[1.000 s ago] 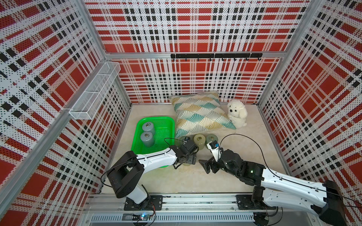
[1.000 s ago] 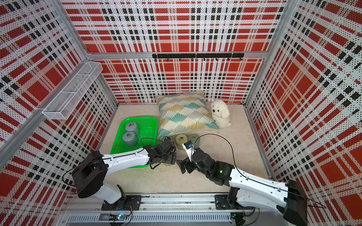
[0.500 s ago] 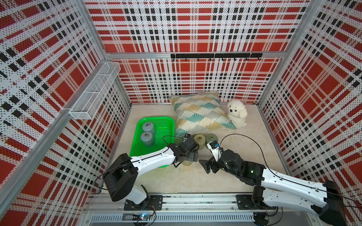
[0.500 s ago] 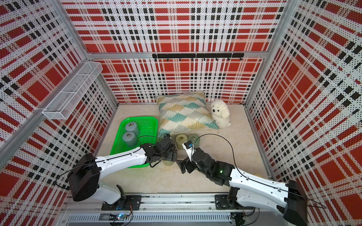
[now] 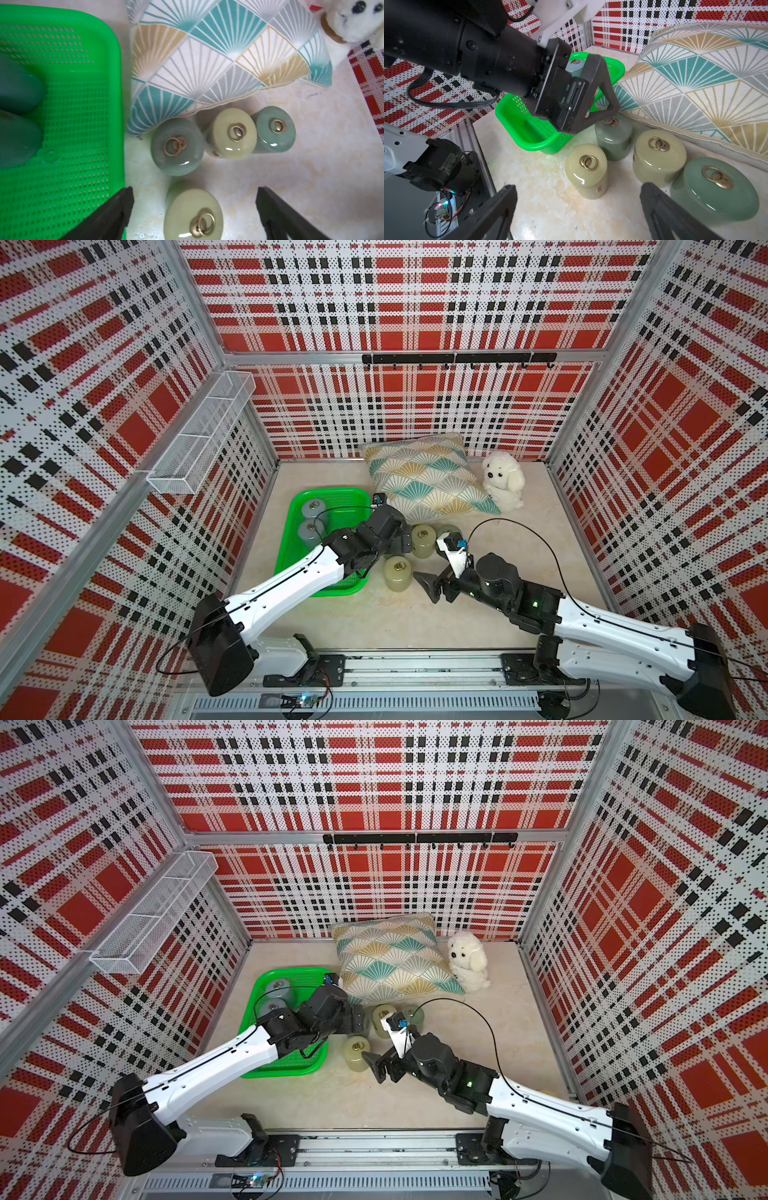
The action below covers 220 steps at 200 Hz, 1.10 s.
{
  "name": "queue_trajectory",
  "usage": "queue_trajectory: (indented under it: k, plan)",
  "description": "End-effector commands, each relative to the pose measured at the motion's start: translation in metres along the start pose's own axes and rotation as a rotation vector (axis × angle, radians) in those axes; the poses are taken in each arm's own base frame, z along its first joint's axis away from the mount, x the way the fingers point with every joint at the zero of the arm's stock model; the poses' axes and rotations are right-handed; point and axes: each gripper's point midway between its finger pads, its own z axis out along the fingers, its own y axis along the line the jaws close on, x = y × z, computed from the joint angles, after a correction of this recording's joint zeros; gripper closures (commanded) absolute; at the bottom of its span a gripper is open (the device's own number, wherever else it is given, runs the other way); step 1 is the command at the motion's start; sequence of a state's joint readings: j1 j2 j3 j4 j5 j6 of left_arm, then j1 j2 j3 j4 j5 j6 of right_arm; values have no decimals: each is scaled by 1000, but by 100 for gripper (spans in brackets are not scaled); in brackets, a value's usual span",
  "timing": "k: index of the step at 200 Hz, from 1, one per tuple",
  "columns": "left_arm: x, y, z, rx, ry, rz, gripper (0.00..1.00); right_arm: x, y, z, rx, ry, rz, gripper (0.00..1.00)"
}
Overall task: Take the tea canister out of the basket
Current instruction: Place the tea canister at the center of the board, then pick up the tea canister from the basket.
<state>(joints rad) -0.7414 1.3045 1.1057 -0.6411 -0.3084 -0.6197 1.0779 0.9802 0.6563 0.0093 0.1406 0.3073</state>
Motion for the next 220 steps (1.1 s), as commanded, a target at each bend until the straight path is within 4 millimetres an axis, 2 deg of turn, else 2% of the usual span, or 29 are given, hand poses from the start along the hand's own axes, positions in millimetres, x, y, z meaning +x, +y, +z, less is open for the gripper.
queue_trajectory:
  k: [1,38,69,72,105,121,149,178,220]
  plan:
    - [-21,35,-12,-70,-56,-39,1,-35,19,7,-69,-103,-29,0]
    - [-36,108,-13,-191,-99,-146,1,-35,32,29,-122,-112,-48,0]
    - [-33,162,-6,-263,-86,-231,1,-27,38,41,-151,-106,-43,0]
    - [-33,173,-5,-283,-87,-253,1,-26,38,41,-154,-105,-43,0]
    - [-29,217,5,-353,-68,-313,1,-14,37,40,-153,-96,-40,0]
    - [-26,227,12,-369,-49,-338,0,-12,34,36,-146,-100,-35,0]
    - [-25,229,28,-350,-36,-376,0,-16,33,25,-148,-122,-21,0]
    - [-21,241,46,-403,-6,-381,0,-21,34,16,-161,-135,-8,0]
    - [-18,255,64,-466,29,-384,1,-16,34,19,-158,-110,-4,0]
